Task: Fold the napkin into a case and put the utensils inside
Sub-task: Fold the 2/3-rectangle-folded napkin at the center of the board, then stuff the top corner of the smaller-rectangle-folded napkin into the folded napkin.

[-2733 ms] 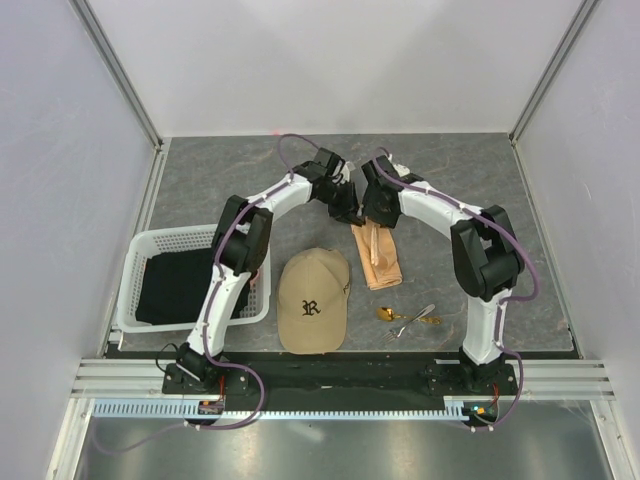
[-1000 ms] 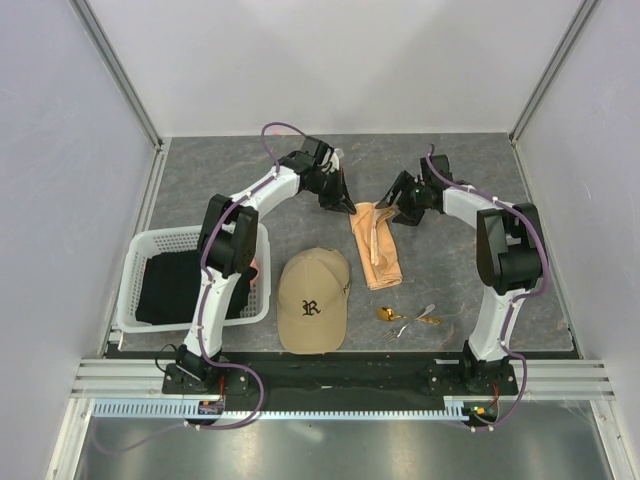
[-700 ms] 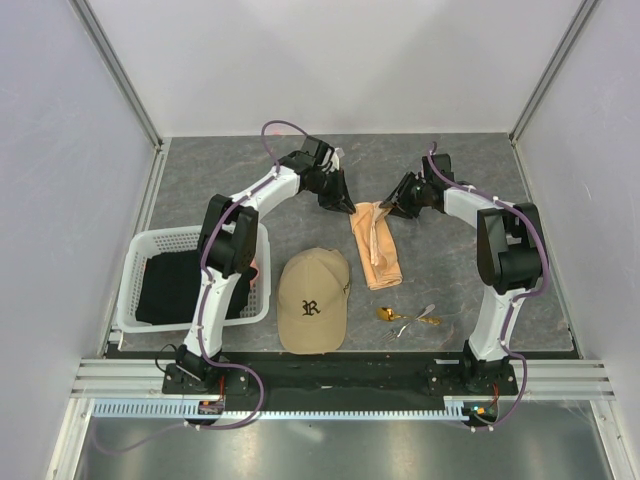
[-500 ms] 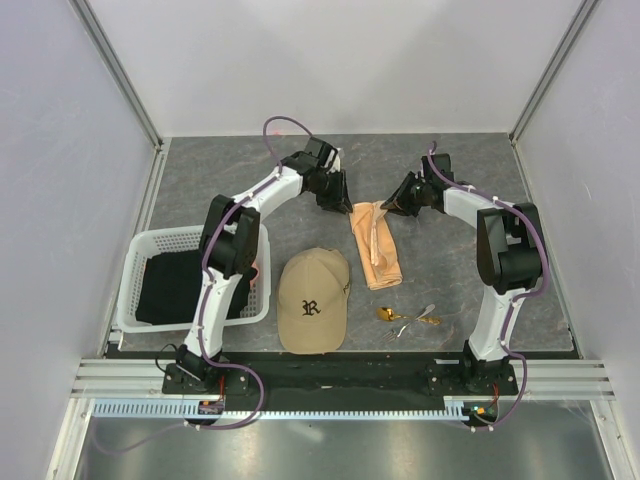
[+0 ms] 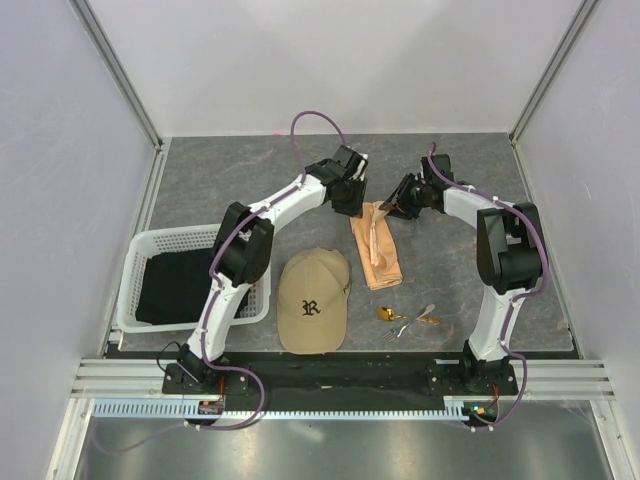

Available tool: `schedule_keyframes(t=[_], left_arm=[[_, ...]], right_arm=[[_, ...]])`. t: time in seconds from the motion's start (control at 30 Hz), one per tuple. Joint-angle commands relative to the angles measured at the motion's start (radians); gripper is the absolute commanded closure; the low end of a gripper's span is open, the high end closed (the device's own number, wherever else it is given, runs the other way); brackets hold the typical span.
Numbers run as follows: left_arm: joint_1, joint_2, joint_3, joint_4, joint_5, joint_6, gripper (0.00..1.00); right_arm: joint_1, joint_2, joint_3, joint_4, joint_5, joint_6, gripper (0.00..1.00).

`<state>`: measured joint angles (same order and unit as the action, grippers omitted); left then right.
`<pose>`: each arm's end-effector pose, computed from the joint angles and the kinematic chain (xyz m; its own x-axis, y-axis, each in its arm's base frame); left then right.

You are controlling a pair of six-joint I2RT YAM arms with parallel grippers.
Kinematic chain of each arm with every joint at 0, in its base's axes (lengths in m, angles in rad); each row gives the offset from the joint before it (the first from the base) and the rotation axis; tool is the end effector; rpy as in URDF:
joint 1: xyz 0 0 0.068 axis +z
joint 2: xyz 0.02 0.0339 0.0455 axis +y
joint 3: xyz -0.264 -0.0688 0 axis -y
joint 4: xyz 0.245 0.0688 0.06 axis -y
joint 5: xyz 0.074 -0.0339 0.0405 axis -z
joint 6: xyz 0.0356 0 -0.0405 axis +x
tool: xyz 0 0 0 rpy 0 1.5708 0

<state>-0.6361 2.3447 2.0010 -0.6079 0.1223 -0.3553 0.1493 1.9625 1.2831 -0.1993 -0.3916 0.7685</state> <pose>0.4148 -0.3117 0.1872 -0.8391 0.1904 -0.5096 0.3783 0.8774 -0.2950 0.4106 0.0755 0.1679 -0.8103 0.5278 -0.2546 0.2572 0.7107 0.6548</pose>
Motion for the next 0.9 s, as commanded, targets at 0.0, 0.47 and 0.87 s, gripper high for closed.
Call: schedule_keyframes(t=[0.0,0.47,0.87], left_arm=[[-0.020,-0.022,0.051,-0.001,-0.081,0.065,0.64],[-0.073,0.025,0.100,-0.020,-0.196,0.127,0.55],[-0.096,0.067,0.125,-0.044,-0.237,0.142,0.54]], right_arm=[[0.001,-0.031,0.025,-0.006,0.002,-0.014,0.62],[-0.002,-0.034,0.048,-0.022,0.011,-0.023,0.66],[-0.002,-0.031,0.065,-0.031,-0.001,-0.020,0.90]])
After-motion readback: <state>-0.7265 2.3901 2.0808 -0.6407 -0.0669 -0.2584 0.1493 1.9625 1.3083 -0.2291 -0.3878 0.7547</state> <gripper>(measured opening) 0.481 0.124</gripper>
